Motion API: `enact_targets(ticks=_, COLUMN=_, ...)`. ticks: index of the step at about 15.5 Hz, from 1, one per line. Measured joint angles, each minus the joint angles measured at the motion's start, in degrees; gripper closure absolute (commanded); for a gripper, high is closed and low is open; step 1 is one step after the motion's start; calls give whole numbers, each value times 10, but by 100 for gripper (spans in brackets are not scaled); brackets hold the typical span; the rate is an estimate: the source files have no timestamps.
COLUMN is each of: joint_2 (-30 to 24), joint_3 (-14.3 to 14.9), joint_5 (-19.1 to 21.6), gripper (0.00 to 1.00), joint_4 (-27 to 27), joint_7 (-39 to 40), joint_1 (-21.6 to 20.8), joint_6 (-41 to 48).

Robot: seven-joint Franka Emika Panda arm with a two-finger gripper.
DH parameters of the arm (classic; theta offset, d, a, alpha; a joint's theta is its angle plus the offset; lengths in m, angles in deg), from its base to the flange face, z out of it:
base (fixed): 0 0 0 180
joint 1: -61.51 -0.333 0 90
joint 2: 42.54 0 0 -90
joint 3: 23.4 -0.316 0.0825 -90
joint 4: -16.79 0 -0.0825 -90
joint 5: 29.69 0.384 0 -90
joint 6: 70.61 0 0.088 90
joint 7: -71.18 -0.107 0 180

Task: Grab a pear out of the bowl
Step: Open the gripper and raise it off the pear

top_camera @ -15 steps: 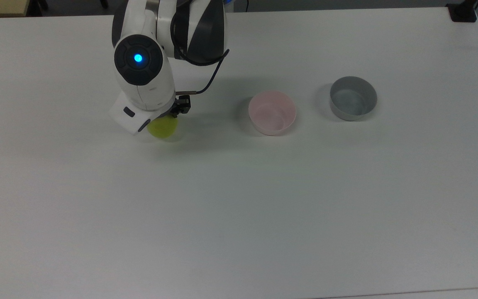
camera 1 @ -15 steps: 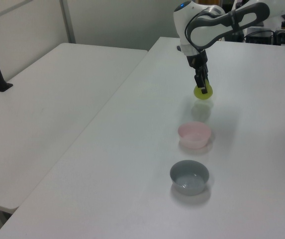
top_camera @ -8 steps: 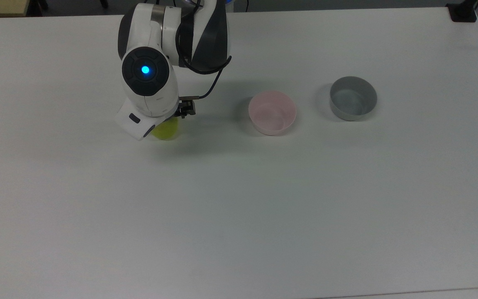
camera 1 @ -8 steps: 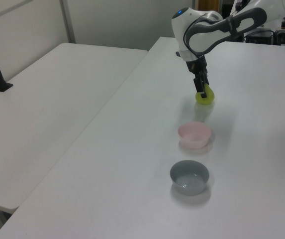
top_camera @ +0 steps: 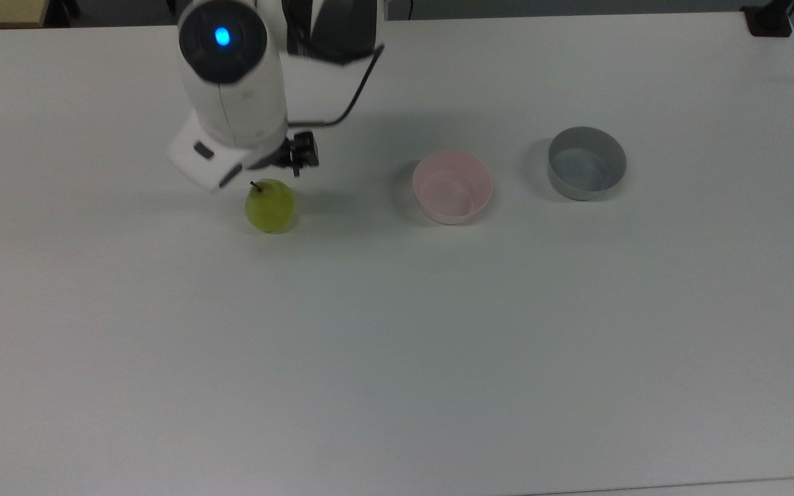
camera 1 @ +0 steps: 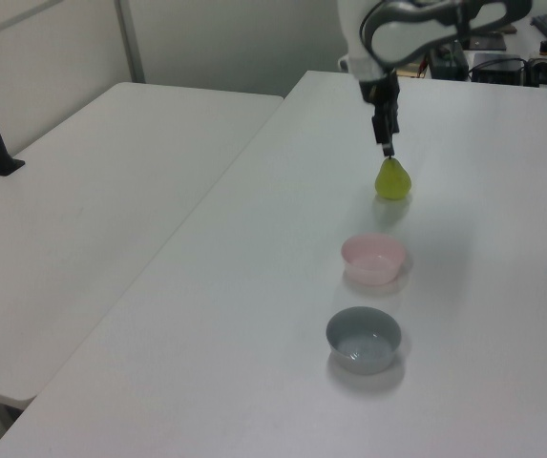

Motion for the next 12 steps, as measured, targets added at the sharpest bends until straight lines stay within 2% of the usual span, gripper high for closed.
enact_targets(ticks=2, joint_2=-49, joint_3=0, joint_5=1, gripper=0, joint_4=-1, joint_7=-6, joint_1=1, joint_6=32)
enact_targets(ticks=4, joint_2=-73, joint_3=1, joint_5=5, gripper=0, joint_4=-1, joint_7=-26, joint_1=5, joint_6=38)
enact_targets(ticks=7, joint_2=-88, joint_3=1, joint_5=9, gripper=0, joint_4=-2, joint_7=-56, joint_1=19, joint_6=38)
enact_targets(ticks=12, joint_2=-102, joint_3=2, joint_5=9, gripper=0, joint_4=-2, joint_7=-63, joint_1=35, joint_6=39)
